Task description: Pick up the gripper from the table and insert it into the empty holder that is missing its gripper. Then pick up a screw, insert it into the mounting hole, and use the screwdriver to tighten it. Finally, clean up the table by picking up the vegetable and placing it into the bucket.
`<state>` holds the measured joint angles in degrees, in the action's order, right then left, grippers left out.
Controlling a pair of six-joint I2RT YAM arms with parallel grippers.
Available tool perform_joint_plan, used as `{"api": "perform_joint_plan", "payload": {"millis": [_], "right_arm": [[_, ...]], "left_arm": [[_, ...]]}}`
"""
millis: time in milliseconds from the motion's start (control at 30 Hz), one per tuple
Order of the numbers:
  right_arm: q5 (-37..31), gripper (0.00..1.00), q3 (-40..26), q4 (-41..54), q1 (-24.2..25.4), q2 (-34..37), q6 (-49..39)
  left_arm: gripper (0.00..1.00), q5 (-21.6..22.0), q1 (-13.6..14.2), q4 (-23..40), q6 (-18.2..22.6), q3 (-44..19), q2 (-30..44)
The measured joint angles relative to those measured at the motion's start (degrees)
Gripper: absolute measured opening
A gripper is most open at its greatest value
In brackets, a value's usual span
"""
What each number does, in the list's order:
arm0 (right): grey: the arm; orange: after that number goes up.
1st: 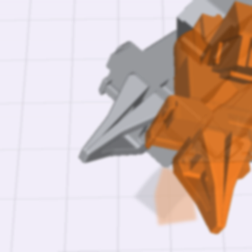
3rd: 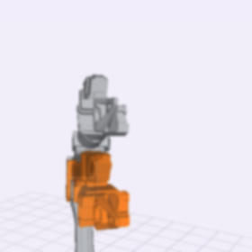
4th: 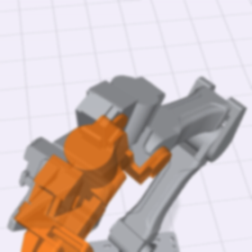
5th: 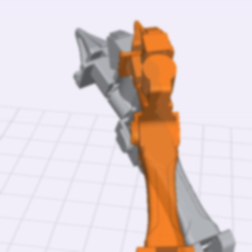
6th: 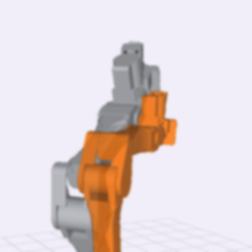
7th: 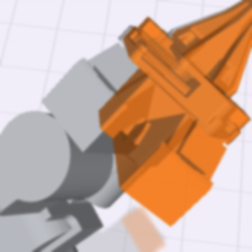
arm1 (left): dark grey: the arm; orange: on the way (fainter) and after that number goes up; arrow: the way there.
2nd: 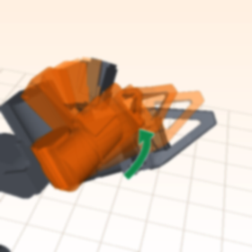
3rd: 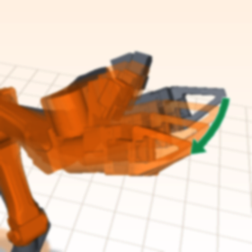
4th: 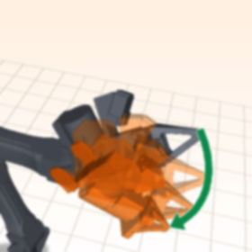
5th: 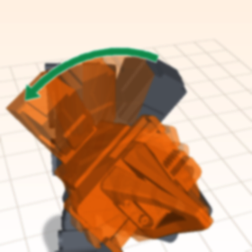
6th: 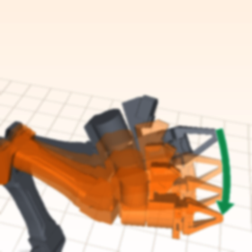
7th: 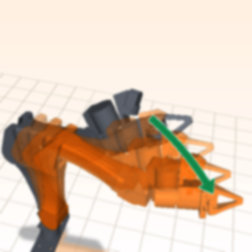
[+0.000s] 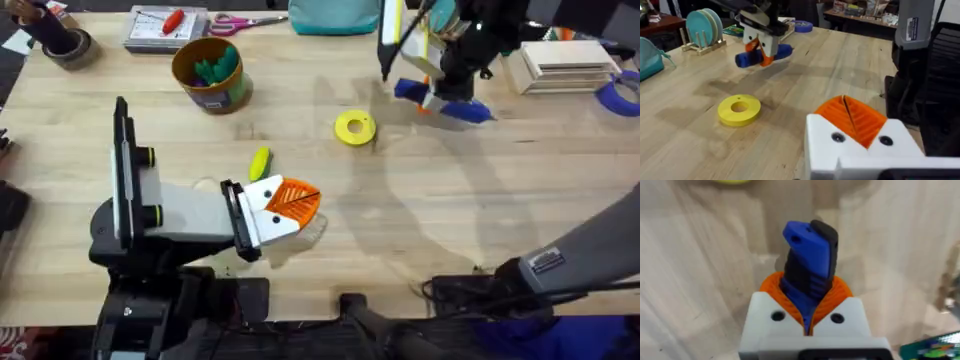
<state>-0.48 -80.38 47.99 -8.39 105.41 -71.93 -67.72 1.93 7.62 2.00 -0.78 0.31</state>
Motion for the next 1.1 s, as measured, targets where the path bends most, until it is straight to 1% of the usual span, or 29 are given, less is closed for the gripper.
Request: {"api": "perform_joint_plan", "payload": {"millis": [67,100,133,300,333,367,467,533,567,600,700,733,767,800,933,967,1000,1100], "right_arm": [[-0.8,0.025,1.52,-0.02,0.83,0.36,-0.59],[-1.64,0.026,4.07,-0.79,2.07,1.55,-1.46],[-1.8,0.025,4.97,-0.9,2.49,1.99,-1.94],[-3.08,0.025,6.66,-0.78,2.94,2.23,-3.84],[-3.19,0.072,6.66,-0.79,2.88,2.23,-3.98],[-3.29,0.207,6.66,-0.61,2.8,2.22,-4.1],[-3.38,0.684,6.64,-1.33,2.57,2.06,-4.66],[-3.36,0.949,6.6,-1.7,2.44,2.03,-4.95],[-3.38,0.985,6.59,-1.68,2.42,2.0,-5.03],[-3.35,0.995,6.58,-1.51,2.39,1.94,-5.03],[-3.36,0.996,6.58,-0.04,2.14,1.86,-5.03],[-3.37,0.996,6.58,0.23,1.97,1.74,-4.97],[-3.35,0.996,6.64,0.3,1.74,1.49,-4.73],[-3.35,0.996,6.69,0.42,1.41,1.02,-4.29],[-3.33,0.996,6.77,-0.58,-0.06,-3.89,0.25],[-3.31,0.997,6.77,-1.52,-0.41,-5.74,2.17],[-3.26,0.996,6.77,-2.43,-0.69,-7.5,4.22],[-3.09,0.997,6.77,-4.66,-1.04,-13.06,11.94]], "left_arm": [[0.015,0.0,0.0,0.0,0.0,0.0,-0.01],[0.016,0.0,0.0,0.0,0.0,0.0,-0.02],[0.016,0.0,0.0,0.0,0.0,0.0,0.0],[0.016,0.0,0.0,0.0,0.0,0.0,0.0],[0.015,0.0,0.0,0.0,0.0,0.0,0.0],[0.016,0.0,0.0,0.0,0.0,0.0,0.0],[0.015,0.0,0.0,0.0,0.0,0.0,-0.01],[0.016,0.0,0.0,0.0,0.0,0.0,-0.02],[0.016,0.0,0.0,0.0,-0.02,0.0,-0.02],[0.016,0.0,0.0,0.0,0.0,0.0,0.0],[0.015,0.0,0.0,0.0,-0.01,0.0,0.0],[0.038,0.0,0.0,-0.01,0.13,0.0,-0.01],[0.133,0.0,0.0,-0.02,0.32,0.0,0.0],[0.302,0.0,0.0,-0.02,0.24,0.0,0.0],[0.914,0.0,0.0,0.0,0.21,0.0,0.0],[0.964,0.0,0.0,0.0,0.15,0.0,-0.01],[0.98,0.0,0.0,0.0,0.15,0.0,-0.02],[0.985,0.0,0.0,0.0,0.17,0.0,0.0]]}}
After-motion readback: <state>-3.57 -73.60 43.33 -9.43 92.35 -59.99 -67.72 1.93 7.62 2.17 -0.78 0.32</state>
